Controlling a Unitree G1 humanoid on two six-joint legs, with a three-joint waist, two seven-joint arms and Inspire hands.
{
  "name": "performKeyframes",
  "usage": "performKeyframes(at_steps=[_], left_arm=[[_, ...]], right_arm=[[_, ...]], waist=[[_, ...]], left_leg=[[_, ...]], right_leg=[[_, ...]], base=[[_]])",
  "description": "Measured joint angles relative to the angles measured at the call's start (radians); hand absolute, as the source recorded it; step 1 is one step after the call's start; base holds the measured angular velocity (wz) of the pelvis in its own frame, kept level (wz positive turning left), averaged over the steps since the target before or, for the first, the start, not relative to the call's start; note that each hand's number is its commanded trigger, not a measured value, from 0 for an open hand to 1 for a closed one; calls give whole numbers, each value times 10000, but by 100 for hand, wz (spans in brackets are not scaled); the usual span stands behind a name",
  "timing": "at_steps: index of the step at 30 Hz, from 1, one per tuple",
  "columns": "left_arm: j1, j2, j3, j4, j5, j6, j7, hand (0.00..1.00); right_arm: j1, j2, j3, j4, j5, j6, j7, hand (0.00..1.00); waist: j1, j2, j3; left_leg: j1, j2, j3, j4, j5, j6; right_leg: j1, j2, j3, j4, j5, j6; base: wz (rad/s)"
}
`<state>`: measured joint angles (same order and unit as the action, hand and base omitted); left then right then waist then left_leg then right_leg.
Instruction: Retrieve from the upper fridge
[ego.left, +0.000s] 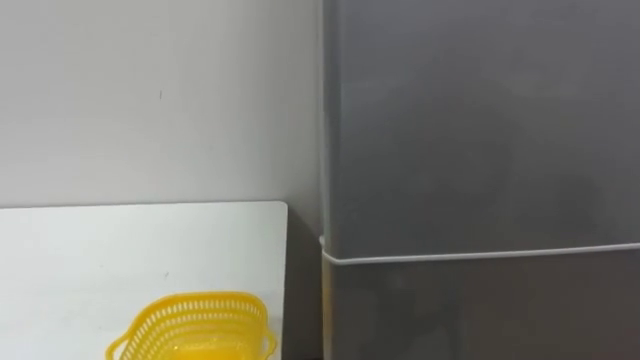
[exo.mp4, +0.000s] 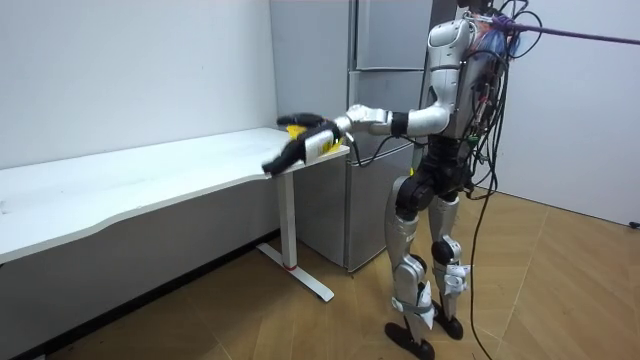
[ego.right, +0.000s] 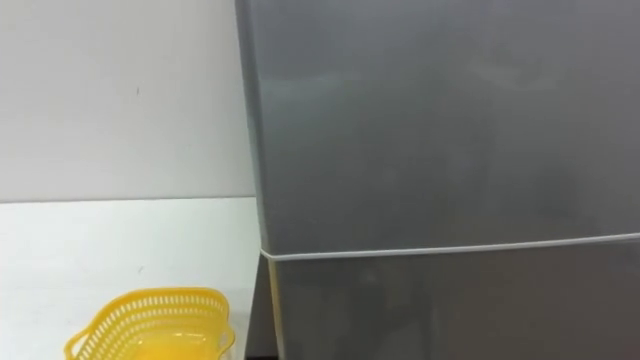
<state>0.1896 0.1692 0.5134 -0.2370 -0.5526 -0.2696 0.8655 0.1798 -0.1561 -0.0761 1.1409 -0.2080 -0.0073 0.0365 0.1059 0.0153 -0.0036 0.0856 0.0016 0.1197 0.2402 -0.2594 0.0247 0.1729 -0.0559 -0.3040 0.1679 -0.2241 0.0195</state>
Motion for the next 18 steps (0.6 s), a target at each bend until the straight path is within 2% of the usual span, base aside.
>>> performKeyframes(at_steps=[5, 8, 9, 10, 11, 12, 13, 15, 17, 18], left_arm=[[-240, 93, 187, -898, 164, 67, -1117, 0], [-612, 113, -6, -1392, -97, 136, -2306, 0], [-756, 131, -58, -1560, -419, 224, -2833, 0], [-775, 162, -72, -1882, -1216, 270, -3357, 0], [-776, 186, -83, -2039, -1649, 292, -3620, 0], [-797, 255, -137, -2210, -2270, 308, -4132, 0], [-859, 364, -215, -2256, -2727, 399, -4647, 0], [-977, 536, -263, -2283, -3152, 632, -5336, 0], [-1169, 564, -259, -2290, -3349, 848, -5992, 0], [-1251, 618, -252, -2290, -3547, 978, -6421, 0]], right_arm=[[-23, -18, -354, -78, -303, 6, 346, 0], [-94, -49, -386, -7, -285, -17, 528, 0], [-110, -52, -475, 31, -293, -24, 574, 0], [-131, -52, -550, 33, -291, -29, 655, 0], [-167, -53, -572, 43, -286, -25, 697, 0], [-245, -53, -662, 107, -288, -26, 765, 0], [-299, -53, -738, 226, -295, 4, 798, 0], [-370, -55, -815, 307, -299, 34, 899, 0], [-418, -55, -863, 360, -299, 89, 984, 0], [-410, -55, -904, 362, -299, 92, 1031, 0]], waist=[[-237, 127, 22], [-280, 138, 30], [-295, 158, 26], [-363, 164, 30], [-414, 167, 36], [-483, 156, 69], [-501, 174, 64], [-538, 130, 66], [-517, 103, 54], [-504, 90, 23]], left_leg=[[-85, -7, -183, 2, -1, 0], [-123, 3, -218, 10, 7, -12], [-123, 7, -217, 9, 12, -19], [-123, 10, -213, 9, 14, -22], [-123, 10, -212, 9, 15, -23], [-121, 8, -213, 9, 17, -23], [-127, 6, -212, 14, 20, -20], [-142, 10, -170, 11, 22, -20], [-147, 15, -133, 19, 23, -19], [-195, 26, -76, 64, 24, -19]], right_leg=[[18, 2, -113, 3, -1, 1], [5, 6, -155, 9, -1, 1], [10, 8, -158, 9, -1, 1], [9, 8, -162, 14, -1, 1], [8, 7, -170, 14, -1, 1], [4, 5, -169, 15, -1, 1], [11, 5, -160, 16, -1, 2], [6, 6, -117, 17, -1, 2], [-38, 9, -9, 15, -1, 2], [-153, 9, 13, 29, -1, 1]], base=[[9], [3], [0], [0], [0], [0], [0], [-5], [-8], [-5]])
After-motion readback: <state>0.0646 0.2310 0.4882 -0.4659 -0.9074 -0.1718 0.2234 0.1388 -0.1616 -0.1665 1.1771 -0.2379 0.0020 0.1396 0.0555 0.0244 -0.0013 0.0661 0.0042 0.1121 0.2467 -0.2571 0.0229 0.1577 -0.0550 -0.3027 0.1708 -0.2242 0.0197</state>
